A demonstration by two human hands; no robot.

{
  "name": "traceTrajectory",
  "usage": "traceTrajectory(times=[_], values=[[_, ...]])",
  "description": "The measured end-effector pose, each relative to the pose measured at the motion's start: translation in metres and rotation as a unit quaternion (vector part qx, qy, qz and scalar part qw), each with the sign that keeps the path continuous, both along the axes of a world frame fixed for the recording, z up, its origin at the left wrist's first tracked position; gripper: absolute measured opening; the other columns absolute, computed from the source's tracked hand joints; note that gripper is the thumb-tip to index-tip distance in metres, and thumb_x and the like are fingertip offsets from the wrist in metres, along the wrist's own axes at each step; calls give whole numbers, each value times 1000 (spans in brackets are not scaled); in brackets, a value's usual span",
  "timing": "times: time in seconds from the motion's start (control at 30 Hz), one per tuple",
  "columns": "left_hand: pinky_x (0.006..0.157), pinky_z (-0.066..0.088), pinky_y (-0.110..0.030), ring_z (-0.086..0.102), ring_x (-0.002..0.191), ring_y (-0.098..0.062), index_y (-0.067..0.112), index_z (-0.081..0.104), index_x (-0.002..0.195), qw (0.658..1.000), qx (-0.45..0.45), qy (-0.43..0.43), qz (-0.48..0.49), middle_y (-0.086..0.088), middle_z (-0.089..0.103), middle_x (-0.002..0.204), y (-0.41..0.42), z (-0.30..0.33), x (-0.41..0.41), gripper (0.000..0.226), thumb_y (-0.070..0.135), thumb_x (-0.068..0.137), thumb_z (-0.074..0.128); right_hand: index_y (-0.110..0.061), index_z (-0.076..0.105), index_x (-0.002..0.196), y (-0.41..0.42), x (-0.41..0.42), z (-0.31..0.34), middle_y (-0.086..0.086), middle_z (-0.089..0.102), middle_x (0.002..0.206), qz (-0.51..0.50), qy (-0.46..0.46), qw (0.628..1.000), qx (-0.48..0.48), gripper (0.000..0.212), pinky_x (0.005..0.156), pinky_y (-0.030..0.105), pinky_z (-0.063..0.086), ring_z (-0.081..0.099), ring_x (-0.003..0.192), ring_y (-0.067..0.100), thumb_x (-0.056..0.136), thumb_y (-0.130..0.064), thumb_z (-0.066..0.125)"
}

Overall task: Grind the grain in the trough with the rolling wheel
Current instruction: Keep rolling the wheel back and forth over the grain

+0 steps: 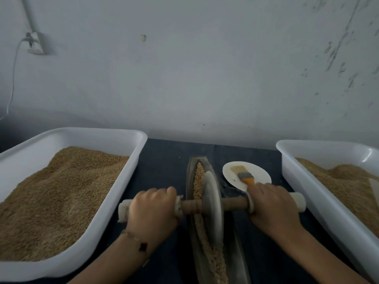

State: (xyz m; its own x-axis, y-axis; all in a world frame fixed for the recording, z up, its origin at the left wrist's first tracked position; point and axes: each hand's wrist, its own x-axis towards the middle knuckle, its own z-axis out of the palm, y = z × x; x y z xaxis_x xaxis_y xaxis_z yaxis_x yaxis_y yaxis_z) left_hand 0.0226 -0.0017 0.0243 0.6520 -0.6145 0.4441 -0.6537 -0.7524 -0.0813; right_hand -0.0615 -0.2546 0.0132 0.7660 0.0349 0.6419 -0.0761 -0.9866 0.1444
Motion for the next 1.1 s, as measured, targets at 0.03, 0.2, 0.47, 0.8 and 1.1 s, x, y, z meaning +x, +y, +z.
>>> traceTrajectory(times=[0.03, 0.2, 0.47, 0.8, 1.1], values=[[51, 30, -23, 44, 52, -9, 27, 42, 69, 1000, 3, 3, 24, 10, 48, 60, -4, 0, 11, 31, 35, 67, 72, -15, 57, 64, -1, 11, 3, 2, 56, 56, -8, 6, 1000, 0, 33, 46, 29, 34, 51, 47, 23, 47, -9, 85], [61, 40, -25, 50, 66, -10, 28, 40, 77, 991, -20, 109, 80, 11, 50, 72, -22, 6, 59, 19, 38, 88, 51, -15, 55, 70, -7, 63, 22, 3, 62, 66, -46, 55, 997, -16, 20, 54, 30, 33, 56, 59, 24, 64, -14, 75], [63, 34, -25, 44, 65, -10, 24, 40, 78, 992, -28, -10, 124, 9, 47, 70, -34, 4, 74, 22, 39, 87, 54, -21, 44, 73, -15, 78, 15, -1, 60, 71, -78, 69, 994, 23, 23, 60, 29, 29, 41, 61, 15, 74, -17, 66], [49, 38, -29, 50, 49, -16, 19, 54, 64, 1000, 1, -29, 11, 2, 55, 57, -6, 16, -18, 35, 24, 47, 84, -27, 54, 76, 4, -18, -9, -10, 51, 66, -58, 119, 988, 84, 40, 51, 25, 34, 45, 56, 10, 55, -22, 87], [41, 27, -26, 42, 36, -18, 19, 48, 52, 999, -25, -36, -30, 3, 44, 44, 20, 9, -54, 44, 17, 25, 82, -23, 59, 60, 1, -66, 10, -7, 52, 54, 14, 84, 996, 2, 53, 42, 26, 36, 49, 43, 13, 22, -7, 91]])
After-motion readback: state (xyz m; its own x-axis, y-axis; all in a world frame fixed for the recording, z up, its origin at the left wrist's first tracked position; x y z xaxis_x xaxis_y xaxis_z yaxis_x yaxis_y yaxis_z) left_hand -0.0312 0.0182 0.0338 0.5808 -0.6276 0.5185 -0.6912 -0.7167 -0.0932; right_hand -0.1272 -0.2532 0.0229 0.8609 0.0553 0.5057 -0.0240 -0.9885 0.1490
